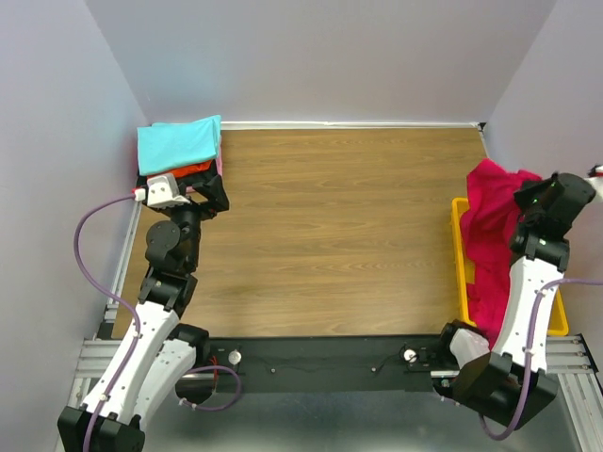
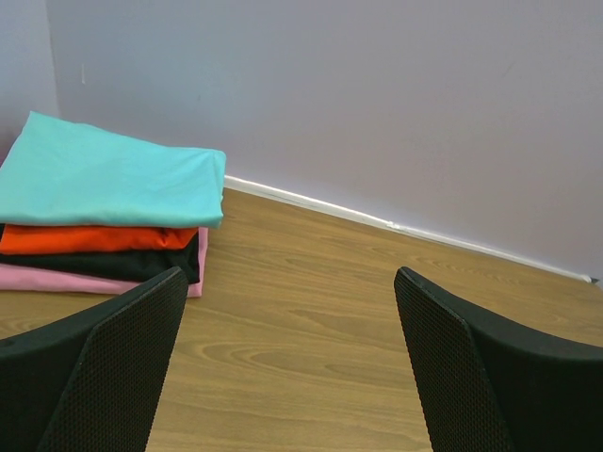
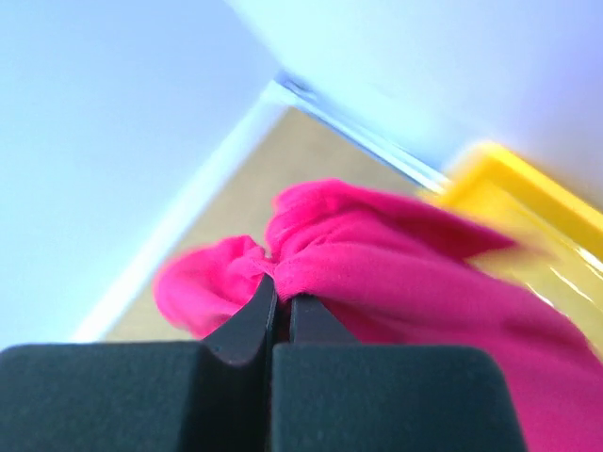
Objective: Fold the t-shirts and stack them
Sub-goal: Grab the tshirt from the pile, then move the tshirt to the center of the board
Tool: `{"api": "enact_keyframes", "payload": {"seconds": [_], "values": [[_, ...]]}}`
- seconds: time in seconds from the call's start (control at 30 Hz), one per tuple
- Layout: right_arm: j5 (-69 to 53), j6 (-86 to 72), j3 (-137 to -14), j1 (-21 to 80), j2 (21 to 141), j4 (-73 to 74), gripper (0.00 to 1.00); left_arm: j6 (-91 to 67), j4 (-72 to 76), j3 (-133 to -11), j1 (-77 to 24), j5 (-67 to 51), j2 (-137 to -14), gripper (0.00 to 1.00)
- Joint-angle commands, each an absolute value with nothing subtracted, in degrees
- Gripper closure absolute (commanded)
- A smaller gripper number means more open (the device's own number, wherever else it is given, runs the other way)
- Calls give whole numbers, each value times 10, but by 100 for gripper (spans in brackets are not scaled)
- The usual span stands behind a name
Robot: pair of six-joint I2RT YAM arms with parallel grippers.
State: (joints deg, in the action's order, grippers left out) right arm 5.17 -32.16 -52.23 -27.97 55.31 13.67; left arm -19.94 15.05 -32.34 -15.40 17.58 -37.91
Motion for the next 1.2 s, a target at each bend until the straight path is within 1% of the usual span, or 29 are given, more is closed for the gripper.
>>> {"api": "enact_keyframes", "payload": {"seconds": [0.0,0.07,0.1,0.13,0.3,0.33,0.53,0.6,0.63,0.67,0.7,0.77,0.83,0.93,1.07,1.17], "values": [[-97,-358,-607,-281,556,74,99,-192,156,-316,-155,196,-367,2],[-165,-383,-640,-281,568,42,100,-190,156,-315,-155,195,-366,2],[-230,-407,-651,-281,574,14,100,-190,156,-315,-155,194,-366,2],[-250,-418,-661,-280,578,6,100,-189,156,-315,-155,193,-367,2],[-293,-454,-725,-257,577,-60,100,-191,156,-315,-155,181,-362,2],[-319,-466,-730,-254,577,-96,100,-192,156,-314,-155,180,-361,1],[-402,-550,-821,-231,641,-181,99,-188,153,-310,-155,181,-353,2],[-398,-516,-845,-170,662,-158,99,-186,153,-314,-154,178,-352,2],[-371,-490,-864,-140,681,-136,100,-185,151,-315,-155,178,-352,2],[-354,-463,-888,-70,689,-120,100,-184,150,-316,-155,181,-354,2],[-345,-428,-899,-41,699,-108,99,-184,149,-316,-155,184,-356,2],[-330,-418,-917,22,730,-105,100,-182,148,-319,-155,188,-363,2],[-315,-394,-932,56,766,-86,100,-181,144,-322,-155,189,-367,2],[-288,-339,-977,160,821,-40,99,-178,142,-323,-155,192,-374,2],[-292,-311,-1009,206,854,-15,99,-177,141,-323,-155,202,-374,2],[-249,-291,-972,207,852,-15,99,-180,134,-323,-155,215,-374,2]]}}
